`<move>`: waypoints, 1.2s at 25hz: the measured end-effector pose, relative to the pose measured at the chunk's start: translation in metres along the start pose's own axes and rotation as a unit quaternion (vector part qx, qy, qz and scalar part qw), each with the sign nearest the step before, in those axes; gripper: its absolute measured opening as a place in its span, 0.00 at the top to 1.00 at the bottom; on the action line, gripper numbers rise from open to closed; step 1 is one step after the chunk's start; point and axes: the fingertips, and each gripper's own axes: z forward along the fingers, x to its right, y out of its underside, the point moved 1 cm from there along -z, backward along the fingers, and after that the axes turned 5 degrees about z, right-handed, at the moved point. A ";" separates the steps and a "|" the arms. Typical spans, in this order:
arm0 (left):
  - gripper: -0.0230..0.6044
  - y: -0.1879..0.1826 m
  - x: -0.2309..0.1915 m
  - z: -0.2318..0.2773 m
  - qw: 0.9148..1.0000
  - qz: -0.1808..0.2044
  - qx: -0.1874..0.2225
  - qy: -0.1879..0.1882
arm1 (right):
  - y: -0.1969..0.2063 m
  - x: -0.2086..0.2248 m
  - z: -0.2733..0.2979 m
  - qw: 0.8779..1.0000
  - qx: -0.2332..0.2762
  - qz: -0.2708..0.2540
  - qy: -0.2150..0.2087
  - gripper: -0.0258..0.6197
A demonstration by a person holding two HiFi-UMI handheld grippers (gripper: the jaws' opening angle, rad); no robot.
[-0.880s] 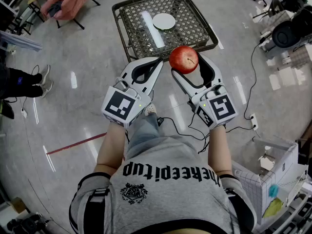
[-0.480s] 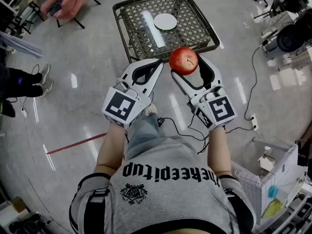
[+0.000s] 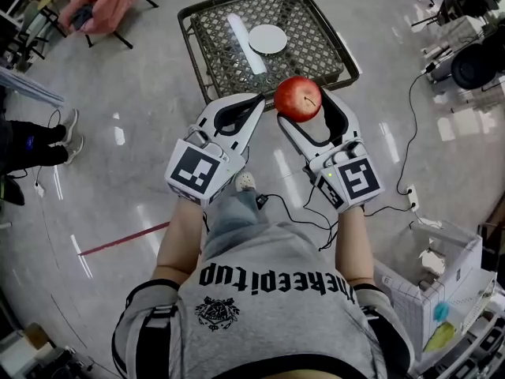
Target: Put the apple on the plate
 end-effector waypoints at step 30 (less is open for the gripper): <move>0.93 0.025 -0.085 0.070 1.000 -0.016 0.005 0.020 | 0.001 0.067 0.087 1.000 -0.016 0.005 0.014 0.38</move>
